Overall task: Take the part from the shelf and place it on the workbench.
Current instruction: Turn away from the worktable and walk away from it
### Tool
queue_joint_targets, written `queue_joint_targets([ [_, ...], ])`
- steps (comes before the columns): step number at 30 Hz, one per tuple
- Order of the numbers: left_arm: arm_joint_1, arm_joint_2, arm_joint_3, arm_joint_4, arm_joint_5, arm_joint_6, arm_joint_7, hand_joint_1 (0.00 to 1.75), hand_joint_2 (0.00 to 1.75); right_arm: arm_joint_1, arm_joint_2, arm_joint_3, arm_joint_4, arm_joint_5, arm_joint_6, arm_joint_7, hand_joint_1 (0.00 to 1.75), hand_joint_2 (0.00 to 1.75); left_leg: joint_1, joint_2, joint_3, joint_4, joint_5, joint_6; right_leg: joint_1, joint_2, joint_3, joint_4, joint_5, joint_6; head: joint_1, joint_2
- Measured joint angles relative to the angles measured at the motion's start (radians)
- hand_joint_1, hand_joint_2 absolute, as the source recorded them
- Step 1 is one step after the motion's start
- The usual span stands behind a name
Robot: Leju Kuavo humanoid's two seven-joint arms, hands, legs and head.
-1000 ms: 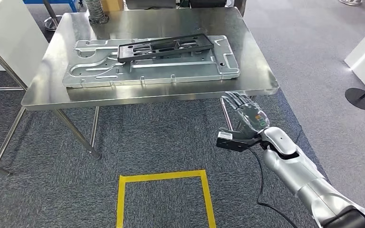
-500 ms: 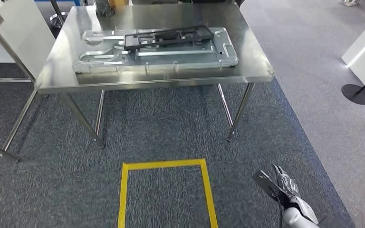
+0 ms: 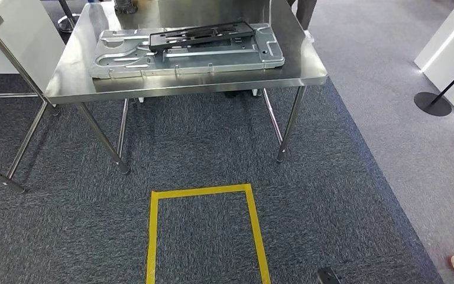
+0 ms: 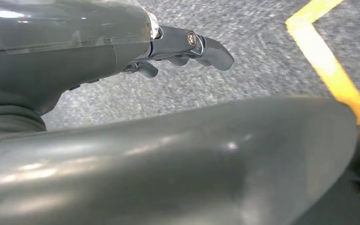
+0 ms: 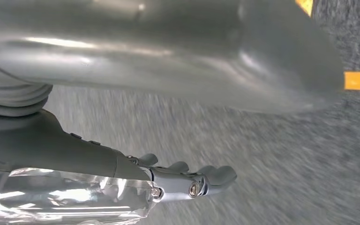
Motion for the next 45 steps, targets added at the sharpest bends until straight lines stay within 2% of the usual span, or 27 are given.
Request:
queue_joint_targets([
  [2,-0.013,0.0,0.0,0.0,-0.001,-0.003,0.004,0.0,0.0,0.003,0.017,-0.036,0.01,-0.015,0.01,0.022,0.0,0.0,0.003,-0.003,-0.019,0.039,-0.036,-0.011,-0.002,-0.002,-0.013,-0.004,0.018,-0.017,0.0,0.0],
  [5,-0.02,0.001,0.0,0.0,0.0,-0.002,0.007,0.0,0.0,0.009,0.038,-0.073,0.021,-0.024,0.02,0.037,0.0,0.0,0.006,-0.006,-0.082,0.227,-0.161,-0.022,0.0,-0.002,-0.04,-0.002,0.041,-0.027,0.0,0.0],
  [6,-0.02,0.001,0.0,0.0,0.002,0.0,0.007,0.0,0.0,0.012,0.044,-0.082,0.025,-0.025,0.024,0.04,0.0,0.0,0.007,-0.006,-0.092,0.278,-0.181,-0.024,0.002,-0.002,-0.049,0.0,0.047,-0.027,0.0,0.0],
  [7,-0.02,0.002,0.0,0.0,0.004,0.002,0.007,0.0,0.0,0.016,0.048,-0.089,0.028,-0.025,0.026,0.044,0.0,0.0,0.007,-0.006,-0.085,0.293,-0.182,-0.024,0.003,-0.001,-0.057,0.004,0.051,-0.026,0.0,0.0],
  [8,-0.02,0.002,0.0,0.0,0.006,0.004,0.007,0.0,0.0,0.018,0.052,-0.095,0.031,-0.025,0.028,0.047,0.0,0.0,0.006,-0.006,-0.056,0.264,-0.165,-0.023,0.003,-0.001,-0.064,0.008,0.053,-0.025,0.0,0.0],
  [10,-0.021,0.004,0.0,0.0,0.008,0.006,0.007,0.0,0.0,0.019,0.062,-0.103,0.035,-0.024,0.033,0.052,0.0,0.0,0.005,-0.006,0.043,0.12,-0.121,-0.013,0.005,0.0,-0.074,0.019,0.054,-0.023,0.0,0.0],
  [12,-0.022,0.005,0.0,0.0,0.007,0.006,0.007,0.0,0.0,0.017,0.07,-0.109,0.037,-0.024,0.043,0.053,0.0,0.0,0.001,-0.006,0.109,0.013,-0.105,-0.002,0.007,0.0,-0.083,0.029,0.055,-0.016,0.0,0.0],
  [15,-0.021,0.007,0.0,0.0,0.005,0.002,0.008,0.0,0.0,0.015,0.077,-0.116,0.038,-0.024,0.063,0.053,0.0,0.0,0.001,-0.006,0.113,-0.012,-0.102,0.012,0.009,0.0,-0.089,0.033,0.06,0.0,0.0,0.0],
  [17,-0.022,0.007,0.0,0.0,0.003,0.001,0.008,0.0,0.0,0.014,0.081,-0.119,0.039,-0.024,0.075,0.052,0.0,0.0,0.008,-0.005,0.109,-0.022,-0.093,0.025,0.008,0.003,-0.107,0.067,0.034,0.011,0.0,0.0],
  [18,-0.023,0.007,0.0,0.0,0.001,0.002,0.008,0.0,0.0,0.013,0.083,-0.121,0.04,-0.024,0.079,0.051,0.0,0.0,0.01,-0.005,0.106,-0.026,-0.088,0.029,0.006,0.005,-0.129,0.115,0.004,0.016,0.0,0.0],
  [20,-0.025,0.008,0.0,0.0,0.0,0.007,0.01,0.0,0.0,0.013,0.087,-0.123,0.042,-0.021,0.084,0.053,0.0,0.0,0.009,-0.004,0.097,-0.026,-0.083,0.033,-0.001,0.007,-0.197,0.257,-0.067,0.026,0.0,0.0],
  [21,-0.024,0.009,0.0,0.0,0.002,0.011,0.012,0.0,0.0,0.014,0.088,-0.123,0.043,-0.019,0.087,0.055,0.0,0.0,0.008,-0.004,0.093,-0.025,-0.082,0.033,-0.004,0.007,-0.224,0.314,-0.085,0.03,0.0,0.0],
  [22,-0.024,0.01,0.0,0.0,0.004,0.015,0.014,0.0,0.0,0.015,0.091,-0.123,0.044,-0.014,0.091,0.058,0.0,0.0,0.008,-0.004,0.091,-0.023,-0.08,0.032,-0.007,0.007,-0.234,0.337,-0.083,0.032,0.0,0.0],
  [23,-0.024,0.01,0.0,0.0,0.007,0.019,0.016,0.0,0.0,0.015,0.093,-0.123,0.045,-0.01,0.096,0.061,0.0,0.0,0.008,-0.004,0.089,-0.022,-0.079,0.031,-0.009,0.007,-0.222,0.315,-0.061,0.033,0.0,0.0],
  [25,-0.025,0.012,0.0,0.0,0.01,0.023,0.02,0.0,0.0,0.014,0.097,-0.123,0.046,-0.002,0.103,0.066,0.0,0.0,0.008,-0.004,0.089,-0.018,-0.079,0.027,-0.011,0.007,-0.151,0.174,0.012,0.029,0.0,0.0],
  [27,-0.027,0.013,0.0,0.0,0.012,0.025,0.024,0.0,0.0,0.011,0.101,-0.123,0.047,0.001,0.107,0.071,0.0,0.0,0.004,-0.004,0.087,-0.013,-0.078,0.019,-0.007,0.006,-0.096,0.057,0.053,0.021,0.0,0.0],
  [31,-0.027,0.017,0.0,0.0,0.021,0.025,0.026,0.0,0.0,0.008,0.111,-0.123,0.048,0.008,0.115,0.085,0.0,0.0,0.003,-0.005,0.078,-0.006,-0.077,-0.003,-0.005,0.006,-0.095,0.029,0.069,-0.001,0.0,0.0],
  [32,-0.027,0.019,0.001,0.0,0.022,0.024,0.027,0.0,0.0,0.007,0.114,-0.123,0.049,0.009,0.115,0.088,0.0,0.0,0.003,-0.006,0.07,0.012,-0.095,-0.008,-0.007,0.005,-0.098,0.026,0.075,-0.008,0.0,0.0],
  [34,-0.027,0.023,0.002,0.0,0.026,0.022,0.032,0.0,0.0,0.004,0.121,-0.123,0.05,0.012,0.115,0.09,0.0,0.0,0.006,-0.008,0.029,0.114,-0.169,-0.015,-0.009,0.003,-0.11,0.025,0.086,-0.019,0.0,0.0],
  [36,-0.026,0.026,0.002,0.0,0.03,0.016,0.037,0.0,0.0,0.001,0.126,-0.123,0.05,0.017,0.114,0.091,0.0,0.0,0.008,-0.008,-0.02,0.251,-0.24,-0.021,-0.007,0.002,-0.128,0.032,0.093,-0.022,0.0,0.0],
  [37,-0.025,0.028,0.003,0.0,0.032,0.014,0.037,0.0,0.0,0.0,0.129,-0.122,0.05,0.02,0.114,0.092,0.0,0.0,0.009,-0.008,-0.027,0.283,-0.251,-0.022,-0.006,0.002,-0.137,0.036,0.096,-0.021,0.0,0.0],
  [38,-0.024,0.03,0.003,0.0,0.034,0.012,0.037,0.0,0.0,-0.003,0.132,-0.122,0.051,0.025,0.114,0.094,0.0,0.0,0.009,-0.008,-0.014,0.274,-0.242,-0.023,-0.006,0.003,-0.145,0.042,0.098,-0.02,0.0,0.0],
  [39,-0.024,0.032,0.003,0.0,0.035,0.011,0.036,0.0,0.0,-0.005,0.135,-0.121,0.051,0.028,0.115,0.096,0.0,0.0,0.01,-0.008,0.02,0.223,-0.217,-0.022,-0.006,0.003,-0.153,0.048,0.101,-0.018,0.0,0.0],
  [41,-0.027,0.037,0.004,0.0,0.035,0.011,0.033,0.0,0.0,-0.013,0.142,-0.119,0.051,0.033,0.115,0.101,0.0,0.0,0.009,-0.009,0.105,0.077,-0.167,-0.018,-0.005,0.005,-0.167,0.062,0.105,-0.011,0.0,0.0],
  [42,-0.029,0.038,0.004,0.0,0.033,0.011,0.031,0.0,0.0,-0.017,0.144,-0.118,0.051,0.033,0.115,0.103,0.0,0.0,0.009,-0.01,0.13,0.028,-0.153,-0.014,-0.004,0.005,-0.173,0.067,0.108,-0.006,0.0,0.0],
  [43,-0.031,0.039,0.004,0.0,0.03,0.01,0.03,0.0,0.0,-0.02,0.147,-0.118,0.051,0.032,0.115,0.104,0.0,0.0,0.007,-0.012,0.139,0.004,-0.147,-0.009,-0.002,0.006,-0.177,0.07,0.112,0.0,0.0,0.0],
  [45,-0.032,0.041,0.003,0.0,0.02,0.007,0.03,0.0,0.0,-0.022,0.15,-0.118,0.051,0.029,0.114,0.105,0.0,0.0,0.005,-0.014,0.13,0.004,-0.138,0.003,-0.002,0.006,-0.181,0.069,0.121,0.014,0.0,0.0],
])
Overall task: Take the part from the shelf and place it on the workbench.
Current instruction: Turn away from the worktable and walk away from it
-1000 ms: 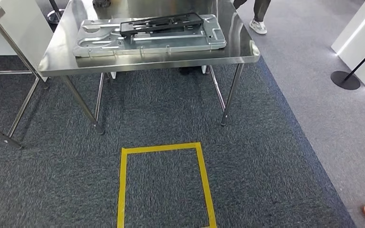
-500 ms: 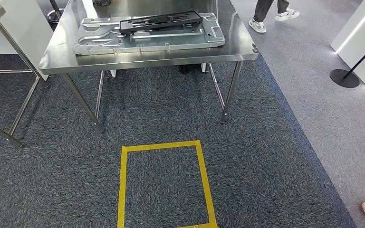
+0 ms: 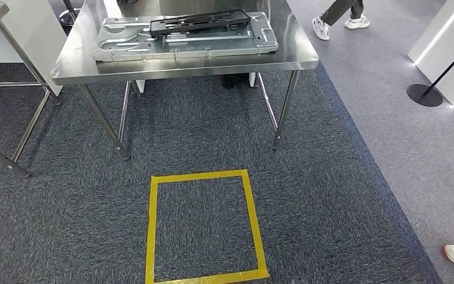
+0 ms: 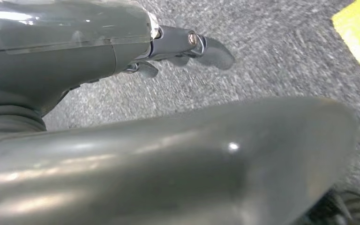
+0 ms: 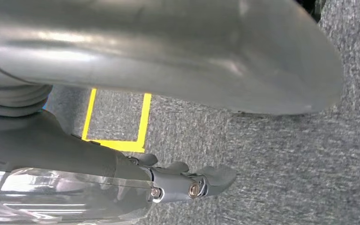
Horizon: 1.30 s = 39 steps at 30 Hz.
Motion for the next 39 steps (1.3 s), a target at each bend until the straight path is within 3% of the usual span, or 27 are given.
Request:
queue_joint_targets([
  [2,-0.005,0.003,-0.001,0.0,-0.012,-0.005,0.001,0.0,0.0,0.001,0.002,0.0,0.0,-0.004,-0.002,-0.002,0.0,0.0,0.002,0.001,-0.011,-0.003,0.013,0.014,-0.004,0.001,-0.011,0.014,-0.014,0.012,0.0,0.0],
  [3,-0.009,0.003,-0.002,0.0,-0.018,-0.007,0.001,0.0,0.0,0.002,0.004,0.0,0.001,-0.006,-0.002,-0.003,0.0,0.0,0.004,0.002,-0.02,-0.006,0.021,0.02,-0.006,0.002,-0.026,0.045,-0.042,0.017,0.0,0.0],
  [6,-0.018,0.004,-0.007,0.0,-0.03,-0.009,0.008,0.0,0.0,0.005,0.01,0.0,0.003,-0.008,-0.002,-0.006,0.0,0.0,0.003,0.005,-0.048,-0.005,0.042,0.028,-0.009,0.002,-0.096,0.232,-0.162,0.029,0.0,0.0],
  [7,-0.018,0.005,-0.009,0.0,-0.033,-0.009,0.011,0.0,0.0,0.009,0.012,0.0,0.004,-0.008,-0.002,-0.007,0.0,0.0,0.001,0.006,-0.056,-0.005,0.048,0.028,-0.009,0.003,-0.105,0.275,-0.178,0.03,0.0,0.0],
  [8,-0.019,0.006,-0.012,0.0,-0.036,-0.009,0.013,0.0,0.0,0.013,0.013,0.0,0.005,-0.008,-0.003,-0.009,0.0,0.0,0.0,0.007,-0.062,-0.004,0.054,0.028,-0.008,0.003,-0.094,0.281,-0.174,0.029,0.0,0.0],
  [9,-0.019,0.006,-0.015,0.0,-0.039,-0.012,0.014,0.0,0.0,0.017,0.015,0.0,0.005,-0.008,-0.003,-0.012,0.0,0.0,-0.002,0.007,-0.066,-0.004,0.058,0.027,-0.007,0.003,-0.059,0.239,-0.152,0.025,0.0,0.0],
  [11,-0.02,0.007,-0.021,0.0,-0.046,-0.018,0.016,0.0,0.0,0.022,0.016,0.0,0.006,-0.009,-0.005,-0.023,0.0,0.0,-0.005,0.007,-0.072,-0.004,0.065,0.023,-0.002,0.003,0.045,0.082,-0.106,0.01,0.0,0.0],
  [13,-0.023,0.007,-0.027,0.0,-0.055,-0.027,0.028,0.0,0.0,0.025,0.018,0.0,0.006,-0.013,-0.003,-0.035,0.0,0.0,-0.007,0.008,-0.073,-0.005,0.071,0.016,0.006,0.001,0.106,-0.018,-0.086,-0.005,0.0,0.0],
  [15,-0.029,0.006,-0.033,0.0,-0.065,-0.043,0.051,0.0,0.0,0.028,0.019,-0.001,0.007,-0.017,0.0,-0.043,0.0,0.0,-0.007,0.009,-0.073,-0.007,0.079,0.005,0.009,0.0,0.109,-0.033,-0.08,-0.016,0.0,0.0],
  [17,-0.037,0.006,-0.042,0.0,-0.073,-0.054,0.068,0.0,0.0,0.031,0.022,-0.001,0.007,-0.019,0.002,-0.045,0.0,0.0,-0.007,0.008,-0.08,0.003,0.071,-0.006,0.004,-0.002,0.108,-0.048,-0.069,-0.029,0.0,0.0],
  [18,-0.04,0.005,-0.045,0.0,-0.075,-0.056,0.072,0.0,0.0,0.034,0.024,-0.002,0.008,-0.02,0.002,-0.045,0.0,0.0,-0.006,0.007,-0.092,0.029,0.05,-0.011,0.001,-0.003,0.106,-0.055,-0.062,-0.035,0.0,0.0],
  [20,-0.044,0.006,-0.05,0.0,-0.077,-0.056,0.073,0.0,0.0,0.039,0.027,-0.002,0.008,-0.02,0.003,-0.046,0.0,0.0,-0.002,0.005,-0.137,0.144,-0.025,-0.02,0.0,-0.003,0.099,-0.059,-0.053,-0.043,0.0,0.0],
  [22,-0.045,0.006,-0.053,0.0,-0.081,-0.055,0.072,0.0,0.87,0.047,0.029,-0.002,0.009,-0.02,0.003,-0.046,0.0,0.0,0.003,0.005,-0.181,0.266,-0.079,-0.028,0.001,-0.004,0.09,-0.053,-0.05,-0.044,0.0,0.0],
  [23,-0.045,0.006,-0.053,0.0,-0.082,-0.054,0.07,0.0,1.31,0.05,0.031,-0.002,0.01,-0.02,0.004,-0.046,0.0,0.0,0.006,0.005,-0.182,0.283,-0.078,-0.032,0.001,-0.004,0.086,-0.049,-0.05,-0.043,0.0,0.0],
  [24,-0.046,0.006,-0.054,0.0,-0.083,-0.051,0.068,0.0,1.75,0.052,0.033,-0.002,0.01,-0.02,0.005,-0.046,0.0,0.0,0.009,0.005,-0.161,0.254,-0.056,-0.035,0.0,-0.003,0.083,-0.043,-0.051,-0.041,0.0,0.0],
  [26,-0.05,0.006,-0.055,0.0,-0.084,-0.046,0.064,0.0,1.75,0.053,0.038,-0.002,0.011,-0.019,0.009,-0.046,0.0,0.0,0.015,0.006,-0.08,0.117,0.001,-0.037,-0.001,-0.002,0.077,-0.031,-0.055,-0.035,0.0,0.0],
  [27,-0.053,0.006,-0.055,0.0,-0.085,-0.045,0.063,0.0,1.31,0.053,0.04,-0.002,0.011,-0.018,0.011,-0.046,0.0,0.0,0.014,0.005,-0.045,0.057,0.019,-0.033,0.0,-0.001,0.074,-0.025,-0.058,-0.03,0.0,0.0],
  [29,-0.057,0.005,-0.059,0.0,-0.088,-0.044,0.063,0.0,0.44,0.052,0.043,-0.002,0.011,-0.017,0.014,-0.048,0.0,0.0,0.012,0.003,-0.021,0.008,0.02,-0.022,0.003,0.0,0.07,-0.016,-0.06,-0.02,0.0,0.0],
  [30,-0.059,0.006,-0.061,0.0,-0.09,-0.044,0.064,0.0,0.44,0.051,0.043,-0.002,0.011,-0.015,0.015,-0.049,0.0,0.0,0.01,0.002,-0.024,0.008,0.021,-0.015,0.004,0.001,0.068,-0.014,-0.059,-0.014,0.0,0.0],
  [33,-0.063,0.006,-0.07,0.0,-0.099,-0.04,0.068,0.0,1.75,0.051,0.044,-0.002,0.011,-0.003,0.015,-0.051,0.0,0.0,0.013,0.002,-0.029,0.001,0.027,0.005,0.0,0.002,0.053,0.016,-0.082,0.003,0.0,0.0],
  [34,-0.064,0.006,-0.073,0.0,-0.101,-0.038,0.069,0.0,1.75,0.05,0.045,-0.002,0.011,0.001,0.015,-0.051,0.0,0.0,0.015,0.002,-0.031,-0.001,0.03,0.01,-0.002,0.002,0.033,0.06,-0.11,0.008,0.0,0.0],
  [37,-0.065,0.005,-0.076,0.0,-0.103,-0.035,0.071,0.0,1.75,0.05,0.046,-0.002,0.011,0.011,0.015,-0.051,0.0,0.0,0.013,0.004,-0.04,0.0,0.033,0.016,-0.005,0.002,-0.064,0.265,-0.205,0.018,0.0,0.0],
  [38,-0.064,0.005,-0.077,0.0,-0.102,-0.034,0.071,0.0,1.75,0.051,0.047,-0.002,0.011,0.014,0.016,-0.051,0.0,0.0,0.012,0.004,-0.041,0.001,0.034,0.016,-0.006,0.002,-0.08,0.298,-0.208,0.019,0.0,0.0],
  [39,-0.064,0.005,-0.077,0.0,-0.101,-0.032,0.071,0.0,1.75,0.052,0.047,-0.002,0.012,0.018,0.015,-0.05,0.0,0.0,0.012,0.004,-0.041,0.001,0.033,0.016,-0.007,0.002,-0.074,0.288,-0.189,0.018,0.0,0.0],
])
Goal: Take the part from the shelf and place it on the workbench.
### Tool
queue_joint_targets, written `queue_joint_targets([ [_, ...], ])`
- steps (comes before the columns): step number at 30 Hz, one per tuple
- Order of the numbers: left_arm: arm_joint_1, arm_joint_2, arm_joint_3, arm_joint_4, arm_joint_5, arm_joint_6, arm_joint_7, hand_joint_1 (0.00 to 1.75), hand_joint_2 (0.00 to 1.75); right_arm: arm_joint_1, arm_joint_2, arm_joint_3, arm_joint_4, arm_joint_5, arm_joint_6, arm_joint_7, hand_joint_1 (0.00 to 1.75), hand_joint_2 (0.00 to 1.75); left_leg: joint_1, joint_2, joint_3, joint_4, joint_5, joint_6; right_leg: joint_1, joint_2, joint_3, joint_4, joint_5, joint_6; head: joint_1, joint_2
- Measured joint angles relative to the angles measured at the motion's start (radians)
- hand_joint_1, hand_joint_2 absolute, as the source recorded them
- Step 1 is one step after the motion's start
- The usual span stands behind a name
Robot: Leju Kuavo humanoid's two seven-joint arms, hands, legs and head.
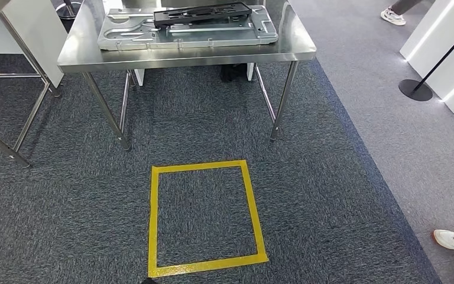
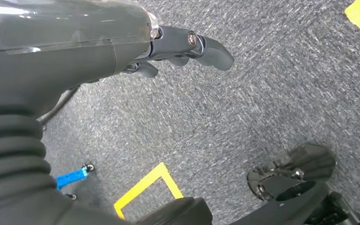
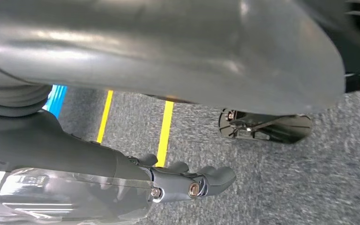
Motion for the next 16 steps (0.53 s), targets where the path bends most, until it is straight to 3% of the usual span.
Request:
queue_joint_targets([
  [3,-0.001,-0.002,0.0,0.0,0.005,0.012,-0.002,0.0,1.75,-0.001,0.0,0.003,0.0,0.016,-0.007,0.01,0.0,0.0,-0.002,-0.002,0.004,0.002,-0.002,-0.005,0.003,0.0,0.102,-0.21,0.108,-0.012,0.0,0.0],
  [5,0.0,-0.004,0.0,0.0,0.007,0.02,-0.009,0.0,1.75,-0.001,0.0,0.006,0.001,0.023,-0.014,0.02,0.0,0.0,-0.004,-0.002,0.002,0.003,-0.003,-0.014,0.008,0.0,0.138,-0.292,0.129,-0.021,0.0,0.0],
  [8,0.01,-0.005,0.0,0.0,0.008,0.028,-0.033,0.0,1.75,0.003,0.0,0.007,0.001,0.022,-0.016,0.024,0.0,1.31,-0.004,-0.002,0.001,0.003,-0.004,-0.031,0.008,0.001,0.139,-0.306,0.13,-0.034,0.0,0.0],
  [9,0.016,-0.006,0.0,0.0,0.007,0.03,-0.042,0.0,1.75,0.006,0.0,0.007,0.001,0.02,-0.017,0.022,0.0,1.75,-0.003,-0.002,-0.005,0.018,-0.017,-0.036,0.005,0.001,0.141,-0.31,0.133,-0.04,0.0,0.0],
  [11,0.027,-0.006,-0.001,0.0,0.002,0.034,-0.055,0.0,1.75,0.012,0.001,0.007,0.003,0.019,-0.024,0.018,0.0,1.75,-0.002,-0.002,-0.046,0.111,-0.074,-0.042,0.002,-0.001,0.143,-0.317,0.136,-0.049,0.0,0.0],
  [13,0.038,-0.006,-0.001,0.0,-0.001,0.037,-0.063,0.0,1.75,0.018,0.002,0.007,0.005,0.022,-0.039,0.018,0.0,0.87,-0.002,-0.002,-0.108,0.246,-0.133,-0.046,0.003,-0.001,0.142,-0.316,0.136,-0.053,0.0,0.0],
  [14,0.041,-0.006,-0.001,0.0,-0.002,0.039,-0.065,0.0,1.75,0.022,0.003,0.007,0.006,0.025,-0.048,0.02,0.0,0.44,-0.001,-0.002,-0.127,0.286,-0.142,-0.047,0.004,-0.002,0.142,-0.315,0.135,-0.053,0.0,0.0],
  [15,0.042,-0.006,-0.001,0.0,-0.003,0.04,-0.066,0.0,1.75,0.024,0.003,0.007,0.007,0.029,-0.057,0.022,0.0,0.44,-0.001,-0.002,-0.125,0.284,-0.128,-0.048,0.004,-0.002,0.142,-0.313,0.134,-0.053,0.0,0.0],
  [16,0.042,-0.006,-0.001,0.0,-0.003,0.041,-0.067,0.0,1.75,0.025,0.004,0.007,0.008,0.031,-0.062,0.023,0.0,0.58,-0.001,-0.002,-0.123,0.28,-0.119,-0.048,0.004,-0.002,0.143,-0.312,0.133,-0.053,0.0,0.0],
])
